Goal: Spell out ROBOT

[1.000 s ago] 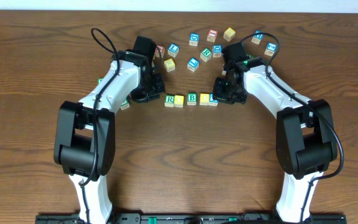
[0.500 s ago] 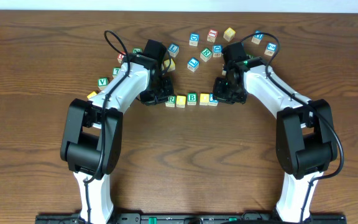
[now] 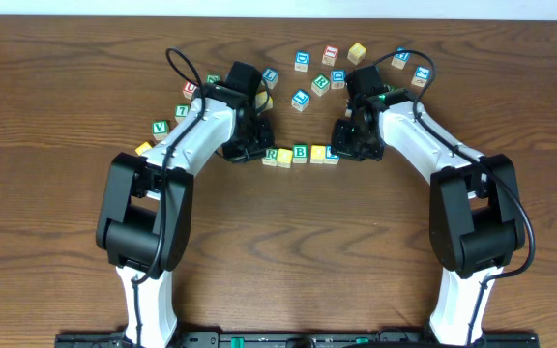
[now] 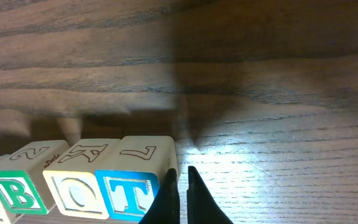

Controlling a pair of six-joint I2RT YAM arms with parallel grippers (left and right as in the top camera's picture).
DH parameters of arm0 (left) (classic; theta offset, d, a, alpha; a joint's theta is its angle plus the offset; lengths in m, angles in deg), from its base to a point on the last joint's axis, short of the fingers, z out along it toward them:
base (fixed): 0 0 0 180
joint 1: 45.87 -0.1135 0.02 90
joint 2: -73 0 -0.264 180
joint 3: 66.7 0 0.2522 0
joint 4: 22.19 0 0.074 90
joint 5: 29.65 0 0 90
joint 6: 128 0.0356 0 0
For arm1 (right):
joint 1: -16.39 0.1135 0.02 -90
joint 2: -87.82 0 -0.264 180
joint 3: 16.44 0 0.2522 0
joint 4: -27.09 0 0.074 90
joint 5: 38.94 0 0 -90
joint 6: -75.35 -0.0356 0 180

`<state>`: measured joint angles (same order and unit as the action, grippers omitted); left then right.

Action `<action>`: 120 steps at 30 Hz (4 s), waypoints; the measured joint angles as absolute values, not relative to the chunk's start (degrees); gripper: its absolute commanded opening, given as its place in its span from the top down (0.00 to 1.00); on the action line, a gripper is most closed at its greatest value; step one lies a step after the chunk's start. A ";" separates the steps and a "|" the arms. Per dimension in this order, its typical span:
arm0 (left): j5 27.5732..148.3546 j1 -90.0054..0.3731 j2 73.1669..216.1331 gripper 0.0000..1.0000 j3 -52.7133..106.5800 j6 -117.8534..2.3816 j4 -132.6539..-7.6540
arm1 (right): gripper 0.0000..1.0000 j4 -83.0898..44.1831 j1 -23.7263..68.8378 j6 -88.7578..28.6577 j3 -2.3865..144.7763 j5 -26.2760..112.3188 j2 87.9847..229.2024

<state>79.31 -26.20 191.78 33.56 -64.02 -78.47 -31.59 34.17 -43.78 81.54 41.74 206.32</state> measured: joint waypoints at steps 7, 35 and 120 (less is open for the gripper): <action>80.69 -24.67 191.89 0.93 33.53 -65.03 -77.88 | 0.99 -31.40 34.19 -43.73 81.54 41.85 206.32; 79.66 -26.36 191.89 0.93 33.53 -63.17 -76.09 | 0.92 -29.15 34.04 -40.69 81.54 40.34 206.32; 67.90 -43.56 177.40 0.93 34.47 -69.75 -83.74 | 0.97 -22.17 44.01 -43.73 90.96 41.02 214.03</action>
<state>67.90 -43.56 177.40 34.47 -69.75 -83.74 -22.17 44.01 -43.73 90.96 41.02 214.03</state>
